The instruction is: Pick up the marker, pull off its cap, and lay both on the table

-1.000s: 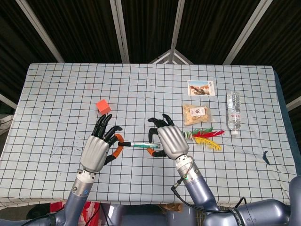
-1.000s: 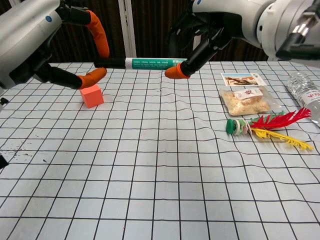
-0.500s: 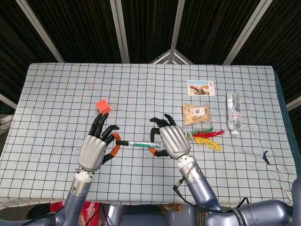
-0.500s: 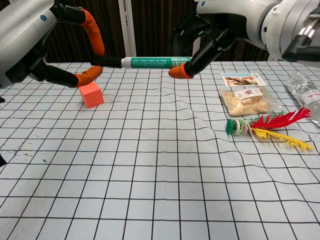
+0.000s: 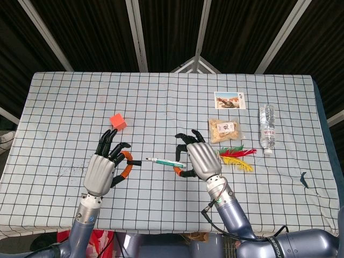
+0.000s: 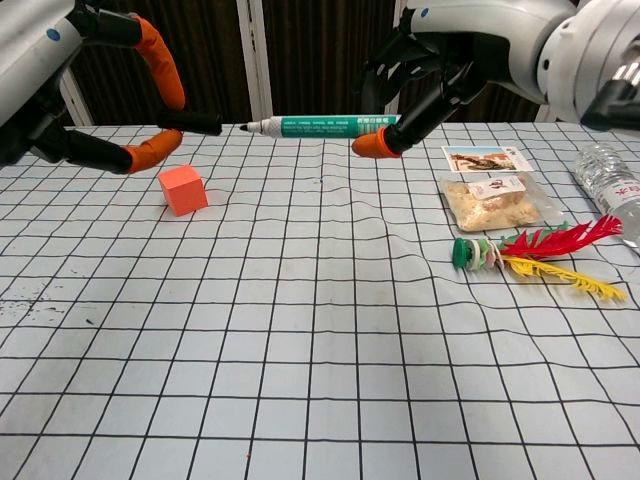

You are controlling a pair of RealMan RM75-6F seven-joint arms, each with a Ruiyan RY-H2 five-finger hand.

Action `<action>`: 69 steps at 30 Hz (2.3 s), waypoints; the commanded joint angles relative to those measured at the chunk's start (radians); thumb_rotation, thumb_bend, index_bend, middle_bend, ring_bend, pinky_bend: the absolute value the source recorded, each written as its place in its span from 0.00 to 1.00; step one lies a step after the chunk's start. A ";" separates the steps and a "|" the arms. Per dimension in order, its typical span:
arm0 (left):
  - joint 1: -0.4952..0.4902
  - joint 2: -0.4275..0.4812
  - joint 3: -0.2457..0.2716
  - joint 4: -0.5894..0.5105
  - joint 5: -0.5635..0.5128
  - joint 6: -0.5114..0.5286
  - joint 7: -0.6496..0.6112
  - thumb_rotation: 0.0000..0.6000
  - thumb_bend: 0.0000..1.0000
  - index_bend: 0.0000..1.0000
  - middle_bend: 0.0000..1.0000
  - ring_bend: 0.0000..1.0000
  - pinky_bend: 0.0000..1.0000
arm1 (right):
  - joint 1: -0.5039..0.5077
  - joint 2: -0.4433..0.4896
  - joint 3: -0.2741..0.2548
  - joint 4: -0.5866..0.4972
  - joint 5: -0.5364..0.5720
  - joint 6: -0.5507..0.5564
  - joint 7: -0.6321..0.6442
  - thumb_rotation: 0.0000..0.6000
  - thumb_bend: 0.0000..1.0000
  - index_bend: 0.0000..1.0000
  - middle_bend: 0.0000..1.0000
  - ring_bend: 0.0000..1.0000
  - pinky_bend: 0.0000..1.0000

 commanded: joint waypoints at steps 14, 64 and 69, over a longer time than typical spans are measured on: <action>0.138 0.076 0.104 0.218 -0.016 0.141 -0.366 1.00 0.56 0.61 0.36 0.00 0.05 | -0.099 0.007 -0.112 0.113 -0.097 -0.087 0.171 1.00 0.51 0.76 0.21 0.23 0.05; 0.096 0.056 0.138 0.450 -0.077 0.031 -0.486 1.00 0.55 0.19 0.04 0.00 0.00 | -0.159 -0.094 -0.123 0.363 -0.141 -0.250 0.252 1.00 0.27 0.10 0.14 0.15 0.02; 0.181 0.253 0.159 0.210 -0.085 0.113 -0.298 1.00 0.55 0.21 0.07 0.00 0.00 | -0.244 0.063 -0.160 0.248 -0.240 -0.142 0.243 1.00 0.27 0.17 0.14 0.15 0.02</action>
